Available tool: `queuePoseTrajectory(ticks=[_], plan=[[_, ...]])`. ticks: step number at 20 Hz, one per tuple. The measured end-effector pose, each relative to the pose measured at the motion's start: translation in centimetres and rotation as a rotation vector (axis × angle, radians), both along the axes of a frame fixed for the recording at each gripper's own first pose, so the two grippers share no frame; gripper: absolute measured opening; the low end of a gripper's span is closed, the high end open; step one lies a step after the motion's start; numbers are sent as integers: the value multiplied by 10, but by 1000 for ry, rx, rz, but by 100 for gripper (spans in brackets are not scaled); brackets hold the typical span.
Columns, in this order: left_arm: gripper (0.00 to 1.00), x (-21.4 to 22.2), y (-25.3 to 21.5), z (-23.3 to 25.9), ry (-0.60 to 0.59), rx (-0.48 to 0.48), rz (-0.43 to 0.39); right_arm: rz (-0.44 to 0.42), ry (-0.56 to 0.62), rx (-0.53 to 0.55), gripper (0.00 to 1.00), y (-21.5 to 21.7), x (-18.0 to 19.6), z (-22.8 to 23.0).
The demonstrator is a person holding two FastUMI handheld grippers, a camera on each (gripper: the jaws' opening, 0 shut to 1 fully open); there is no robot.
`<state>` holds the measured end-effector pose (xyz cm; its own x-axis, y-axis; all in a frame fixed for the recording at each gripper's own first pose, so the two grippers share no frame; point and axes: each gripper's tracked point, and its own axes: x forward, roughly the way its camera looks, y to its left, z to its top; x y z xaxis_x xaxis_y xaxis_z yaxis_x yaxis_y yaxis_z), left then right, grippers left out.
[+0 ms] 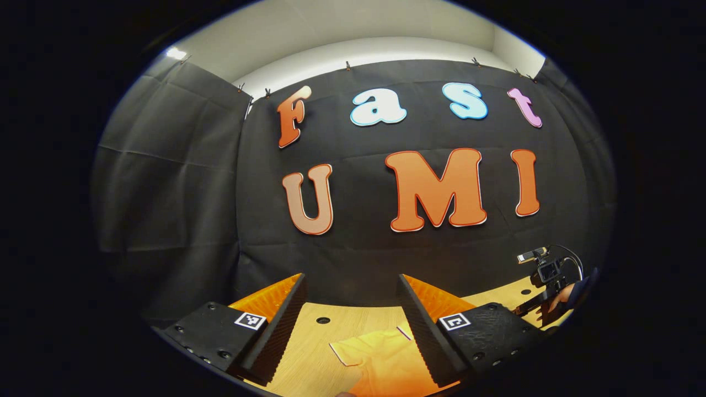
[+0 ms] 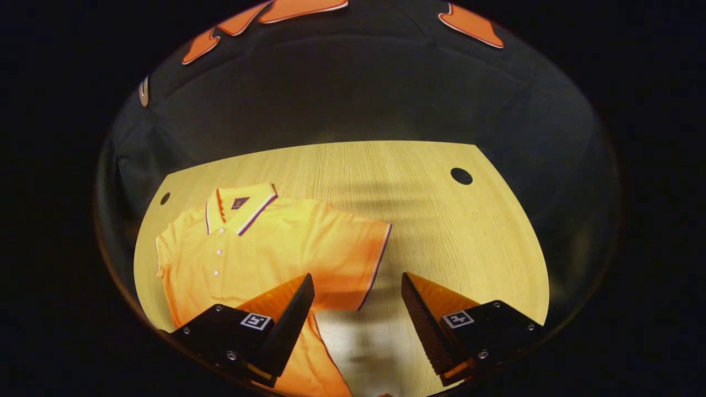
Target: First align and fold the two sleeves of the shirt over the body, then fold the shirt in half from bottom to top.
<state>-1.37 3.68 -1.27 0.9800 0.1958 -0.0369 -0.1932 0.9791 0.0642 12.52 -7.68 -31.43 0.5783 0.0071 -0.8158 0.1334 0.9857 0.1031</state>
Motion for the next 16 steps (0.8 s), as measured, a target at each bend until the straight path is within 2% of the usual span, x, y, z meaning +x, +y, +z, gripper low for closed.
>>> queuePoseTrajectory(ticks=[5, 11, 13, 16], plan=[[96, 0, -1, -6, 21, -1, 10, 3, 111, 44, 96, 2, 10, -23], [98, 3, 3, -15, 56, -6, 27, -8, 243, 95, 88, 4, 20, -55], [98, 2, 6, -18, 68, -5, 36, -16, 288, 114, 82, 3, 20, -62], [98, 3, 8, -25, 88, -6, 45, -15, 324, 81, 69, -1, 25, -72]])
